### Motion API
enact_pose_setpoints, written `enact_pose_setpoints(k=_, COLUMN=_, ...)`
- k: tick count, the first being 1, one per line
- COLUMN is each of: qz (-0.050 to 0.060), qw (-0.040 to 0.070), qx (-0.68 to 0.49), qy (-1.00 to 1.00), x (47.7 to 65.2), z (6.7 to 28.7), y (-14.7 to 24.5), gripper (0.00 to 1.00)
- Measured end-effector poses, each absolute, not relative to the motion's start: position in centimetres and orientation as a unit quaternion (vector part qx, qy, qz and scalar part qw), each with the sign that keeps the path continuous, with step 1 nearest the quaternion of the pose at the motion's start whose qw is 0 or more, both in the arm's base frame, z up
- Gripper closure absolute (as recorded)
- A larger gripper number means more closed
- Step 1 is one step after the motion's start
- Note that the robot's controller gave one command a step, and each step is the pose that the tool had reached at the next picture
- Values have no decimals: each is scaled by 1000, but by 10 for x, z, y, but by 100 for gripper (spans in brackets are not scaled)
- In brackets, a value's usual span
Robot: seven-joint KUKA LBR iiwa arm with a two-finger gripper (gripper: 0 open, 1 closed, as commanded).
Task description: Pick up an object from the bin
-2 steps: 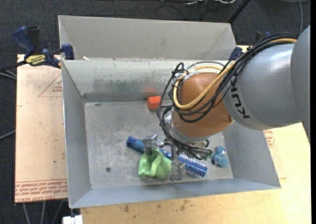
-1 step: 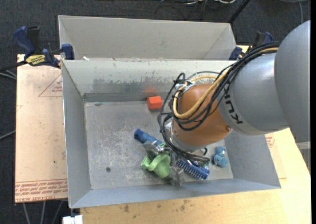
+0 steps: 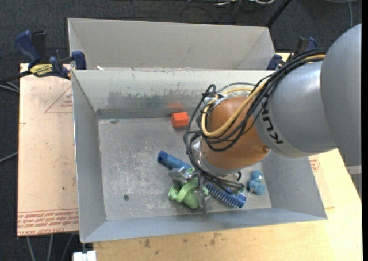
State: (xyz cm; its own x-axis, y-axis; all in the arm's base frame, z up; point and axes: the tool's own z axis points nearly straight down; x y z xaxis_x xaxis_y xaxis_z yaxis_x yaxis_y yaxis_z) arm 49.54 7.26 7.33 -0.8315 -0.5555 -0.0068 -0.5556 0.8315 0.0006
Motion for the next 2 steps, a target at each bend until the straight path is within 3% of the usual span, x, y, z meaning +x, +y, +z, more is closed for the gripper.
enact_pose_setpoints(k=1, qz=0, qw=6, qx=-285, qy=958, x=522, z=187, y=75, gripper=100)
enact_pose_setpoints(k=2, qz=-1, qw=6, qx=-325, qy=946, x=541, z=274, y=64, gripper=100)
